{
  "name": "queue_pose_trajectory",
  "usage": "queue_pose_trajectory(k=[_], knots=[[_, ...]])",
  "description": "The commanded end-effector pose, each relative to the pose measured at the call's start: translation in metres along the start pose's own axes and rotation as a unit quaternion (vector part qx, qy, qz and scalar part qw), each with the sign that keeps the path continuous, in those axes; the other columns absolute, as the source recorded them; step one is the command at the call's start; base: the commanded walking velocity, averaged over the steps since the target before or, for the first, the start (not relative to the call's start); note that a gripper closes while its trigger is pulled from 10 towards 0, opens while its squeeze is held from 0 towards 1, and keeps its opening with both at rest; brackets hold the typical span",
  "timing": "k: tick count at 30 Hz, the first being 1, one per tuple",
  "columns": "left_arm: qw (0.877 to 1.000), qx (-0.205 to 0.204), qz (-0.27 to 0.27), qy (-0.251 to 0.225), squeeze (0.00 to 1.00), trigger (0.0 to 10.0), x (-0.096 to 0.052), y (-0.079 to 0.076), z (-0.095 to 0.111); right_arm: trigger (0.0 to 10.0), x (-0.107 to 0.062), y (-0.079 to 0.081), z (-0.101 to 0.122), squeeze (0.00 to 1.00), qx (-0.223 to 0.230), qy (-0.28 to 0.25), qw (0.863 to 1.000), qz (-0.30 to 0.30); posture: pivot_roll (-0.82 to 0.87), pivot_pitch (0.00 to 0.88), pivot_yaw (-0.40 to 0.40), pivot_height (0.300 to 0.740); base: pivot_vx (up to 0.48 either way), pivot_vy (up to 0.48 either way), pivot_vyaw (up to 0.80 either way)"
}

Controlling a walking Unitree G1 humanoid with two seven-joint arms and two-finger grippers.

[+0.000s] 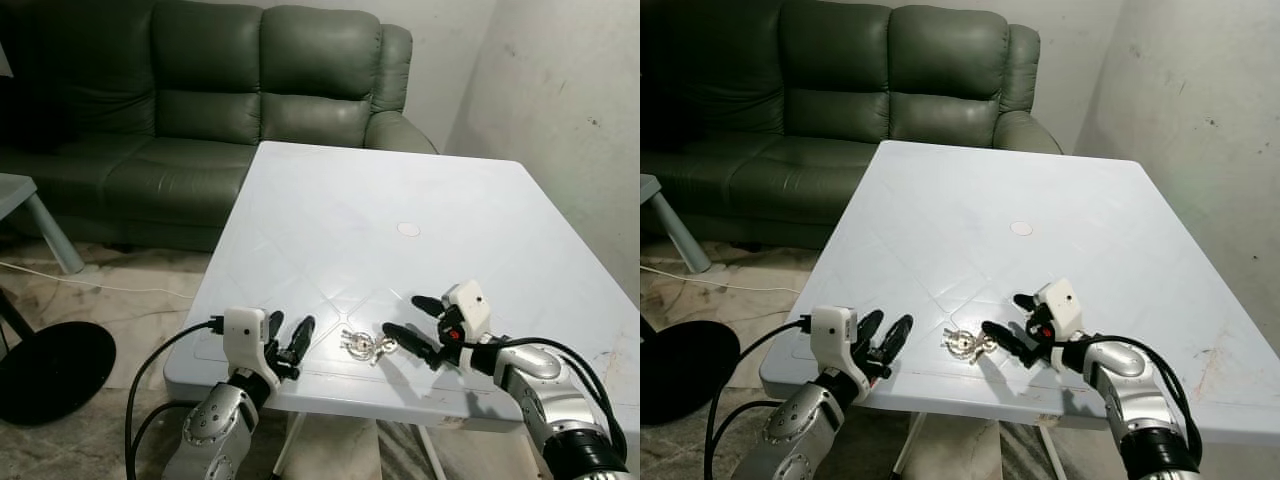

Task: Hang keys on a hook

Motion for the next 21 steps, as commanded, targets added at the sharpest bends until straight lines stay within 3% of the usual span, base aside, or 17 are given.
queue_pose_trajectory(k=[1, 13, 21], knots=[[1.0, -0.005, -0.002, -0.009, 0.0, 10.0, 0.002, -0.005, 0.005, 10.0, 0.002, 0.001, 0.003, 0.0, -0.015, -0.001, 1.0, 0.014, 0.06, 0.002, -0.071, 0.74, 0.0, 0.0, 0.0], [1.0, -0.006, 0.001, -0.01, 0.0, 10.0, 0.002, -0.004, 0.006, 10.0, 0.012, 0.022, -0.009, 0.0, -0.032, 0.005, 0.999, 0.027, 0.06, 0.004, -0.065, 0.74, 0.0, 0.0, 0.0], [1.0, -0.007, 0.001, -0.01, 0.0, 10.0, 0.003, -0.003, 0.007, 10.0, 0.011, 0.021, -0.014, 0.0, -0.035, 0.018, 0.999, 0.02, 0.06, 0.005, -0.065, 0.74, 0.0, 0.0, 0.0]])
Point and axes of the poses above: a point about 5 cm out from each wrist's last joint towards the gripper, its own x axis pointing out of the wrist towards the gripper, its own z axis along the axis of the wrist's last joint, y = z × x, the point moved 1 cm from there along x, pointing out of the wrist towards the gripper, and after that the axes turned 2 degrees about -x, right-handed, at the moved point
